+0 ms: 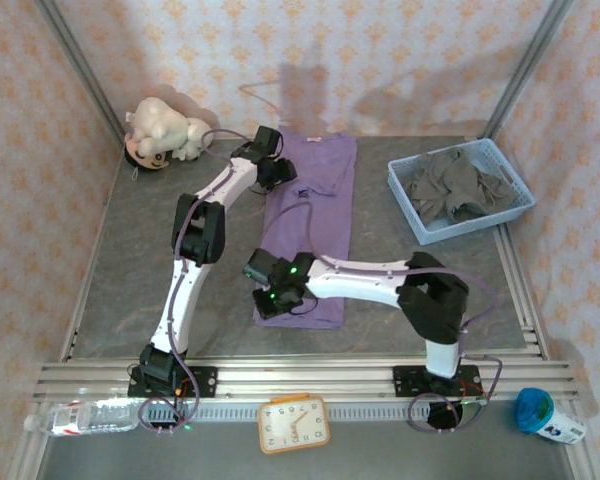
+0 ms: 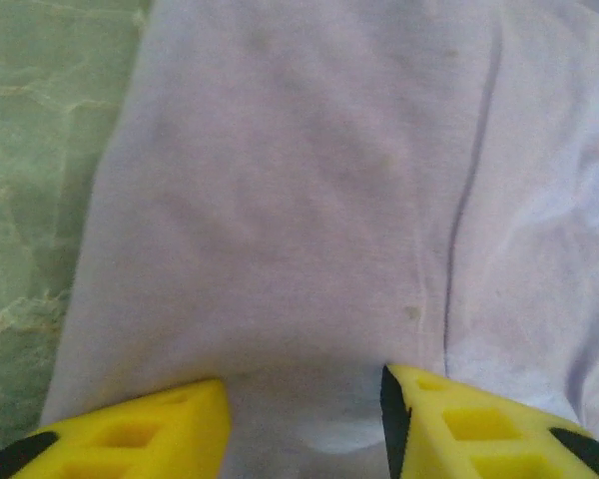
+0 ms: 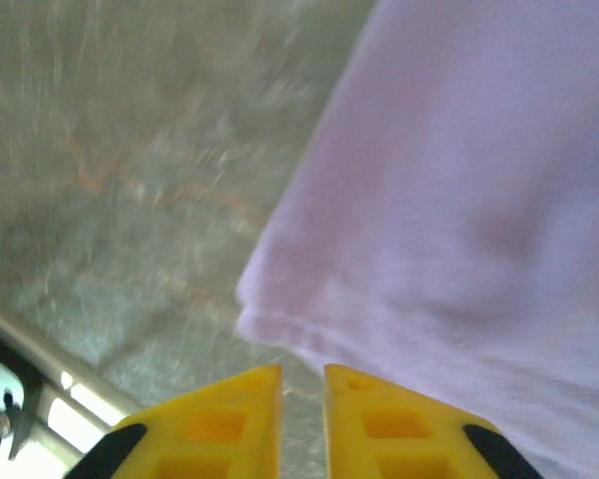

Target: Fold and stack the mixed laundry pile

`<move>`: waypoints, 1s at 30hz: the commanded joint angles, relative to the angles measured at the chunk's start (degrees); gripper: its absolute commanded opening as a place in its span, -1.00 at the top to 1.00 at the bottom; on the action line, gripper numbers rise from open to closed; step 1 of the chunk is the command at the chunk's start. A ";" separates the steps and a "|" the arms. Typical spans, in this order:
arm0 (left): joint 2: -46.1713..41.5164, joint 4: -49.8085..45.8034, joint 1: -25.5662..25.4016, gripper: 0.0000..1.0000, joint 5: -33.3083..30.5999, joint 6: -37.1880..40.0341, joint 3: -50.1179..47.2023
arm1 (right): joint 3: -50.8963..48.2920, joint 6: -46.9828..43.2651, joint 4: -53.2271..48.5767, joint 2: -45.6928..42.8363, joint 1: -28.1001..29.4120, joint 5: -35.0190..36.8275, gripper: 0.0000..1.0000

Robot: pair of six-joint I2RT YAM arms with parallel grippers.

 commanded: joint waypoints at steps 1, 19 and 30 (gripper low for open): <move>-0.81 -6.46 0.70 -0.17 1.55 0.10 -1.52 | -2.08 3.06 -1.94 -5.03 -3.99 9.34 0.51; -44.06 4.18 -1.03 -1.00 1.11 5.57 -46.52 | -21.56 11.09 -3.37 -19.34 -16.33 11.71 -0.50; -69.29 7.27 -11.38 -0.75 1.17 -6.17 -86.68 | -36.45 21.61 7.90 -28.92 -16.20 1.97 -0.42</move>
